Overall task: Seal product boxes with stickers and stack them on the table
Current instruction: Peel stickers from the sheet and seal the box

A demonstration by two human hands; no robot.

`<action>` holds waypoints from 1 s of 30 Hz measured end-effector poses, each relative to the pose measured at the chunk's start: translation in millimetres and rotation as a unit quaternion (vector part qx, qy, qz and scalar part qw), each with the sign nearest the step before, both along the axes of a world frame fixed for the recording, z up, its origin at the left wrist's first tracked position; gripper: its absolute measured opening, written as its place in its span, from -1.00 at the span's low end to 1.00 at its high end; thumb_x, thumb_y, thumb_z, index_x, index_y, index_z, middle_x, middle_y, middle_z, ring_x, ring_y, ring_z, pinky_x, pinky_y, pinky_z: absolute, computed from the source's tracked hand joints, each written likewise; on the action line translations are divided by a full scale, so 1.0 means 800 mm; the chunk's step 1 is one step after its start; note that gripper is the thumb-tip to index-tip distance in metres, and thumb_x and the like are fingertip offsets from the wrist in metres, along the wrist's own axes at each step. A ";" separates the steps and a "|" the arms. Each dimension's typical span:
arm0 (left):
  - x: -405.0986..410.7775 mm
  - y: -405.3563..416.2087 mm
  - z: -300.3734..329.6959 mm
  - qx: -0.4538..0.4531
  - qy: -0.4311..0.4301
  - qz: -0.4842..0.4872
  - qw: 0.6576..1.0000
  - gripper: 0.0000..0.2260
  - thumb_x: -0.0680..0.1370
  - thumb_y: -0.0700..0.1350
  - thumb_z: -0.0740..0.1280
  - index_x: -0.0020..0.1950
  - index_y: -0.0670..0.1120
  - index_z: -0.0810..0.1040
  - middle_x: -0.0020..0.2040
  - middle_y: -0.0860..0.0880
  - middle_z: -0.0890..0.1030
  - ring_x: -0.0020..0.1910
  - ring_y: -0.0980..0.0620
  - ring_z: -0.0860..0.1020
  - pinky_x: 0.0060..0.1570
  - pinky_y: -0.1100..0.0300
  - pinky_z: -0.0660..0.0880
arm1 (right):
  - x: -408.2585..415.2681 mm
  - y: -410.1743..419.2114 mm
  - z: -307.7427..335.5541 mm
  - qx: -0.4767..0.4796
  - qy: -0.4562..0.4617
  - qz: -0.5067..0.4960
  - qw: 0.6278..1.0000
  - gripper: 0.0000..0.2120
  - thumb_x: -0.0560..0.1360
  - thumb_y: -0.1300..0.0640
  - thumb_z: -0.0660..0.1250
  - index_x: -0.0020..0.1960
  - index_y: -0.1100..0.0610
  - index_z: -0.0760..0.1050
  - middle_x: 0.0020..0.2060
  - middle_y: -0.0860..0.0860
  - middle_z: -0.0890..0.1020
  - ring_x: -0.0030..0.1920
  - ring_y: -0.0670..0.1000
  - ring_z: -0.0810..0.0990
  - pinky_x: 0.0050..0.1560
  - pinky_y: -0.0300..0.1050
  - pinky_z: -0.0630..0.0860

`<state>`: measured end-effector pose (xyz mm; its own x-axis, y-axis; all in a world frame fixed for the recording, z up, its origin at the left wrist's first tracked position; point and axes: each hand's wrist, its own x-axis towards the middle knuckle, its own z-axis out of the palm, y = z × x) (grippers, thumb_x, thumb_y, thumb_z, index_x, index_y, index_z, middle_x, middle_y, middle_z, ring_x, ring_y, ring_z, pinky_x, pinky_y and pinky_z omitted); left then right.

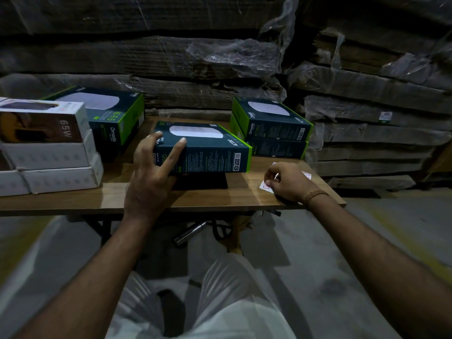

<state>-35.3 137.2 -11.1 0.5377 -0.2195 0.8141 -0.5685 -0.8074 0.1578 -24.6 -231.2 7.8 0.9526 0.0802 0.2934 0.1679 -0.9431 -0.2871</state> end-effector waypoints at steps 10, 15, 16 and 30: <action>0.006 0.002 -0.004 0.008 -0.017 0.014 1.000 -0.33 0.60 -0.16 0.35 0.71 0.01 0.28 0.58 -0.35 0.22 0.60 -0.38 0.21 0.41 -0.30 0.47 | 0.013 -0.002 -0.002 -0.069 0.030 0.032 0.997 -0.88 0.62 0.25 0.36 -0.04 0.06 0.57 -0.03 -0.02 0.56 -0.01 0.01 0.51 0.00 -0.11 0.43; 0.002 0.001 -0.002 0.002 -0.010 0.006 1.000 -0.38 0.62 -0.04 0.27 0.70 0.00 0.29 0.58 -0.36 0.22 0.60 -0.38 0.21 0.37 -0.33 0.50 | 0.011 -0.005 0.001 -0.054 0.041 0.041 0.997 -0.84 0.63 0.25 0.30 -0.07 0.03 0.51 -0.07 -0.01 0.55 -0.04 0.03 0.50 -0.03 -0.10 0.38; 0.002 0.000 -0.002 -0.001 -0.011 0.008 1.000 -0.38 0.62 -0.06 0.27 0.70 0.00 0.30 0.58 -0.36 0.23 0.60 -0.38 0.21 0.37 -0.34 0.50 | 0.009 -0.005 0.002 -0.048 0.039 0.042 0.997 -0.82 0.63 0.25 0.30 -0.10 0.02 0.49 -0.09 -0.02 0.55 -0.06 0.03 0.50 -0.05 -0.09 0.37; -0.004 -0.001 0.003 0.001 0.004 0.009 1.000 -0.37 0.60 0.03 0.20 0.70 -0.01 0.30 0.57 -0.38 0.25 0.59 -0.40 0.23 0.41 -0.34 0.46 | 0.001 -0.012 0.004 0.003 0.039 0.027 0.999 -0.89 0.65 0.20 0.32 -0.06 0.16 0.53 -0.10 0.00 0.60 -0.09 -0.02 0.53 -0.17 -0.29 0.35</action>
<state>-38.7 136.4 -8.6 0.5482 -0.2112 0.8093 -0.5524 -0.8179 0.1607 -23.4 -240.6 10.9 0.9670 0.1302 0.2192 0.1952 -0.9312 -0.3078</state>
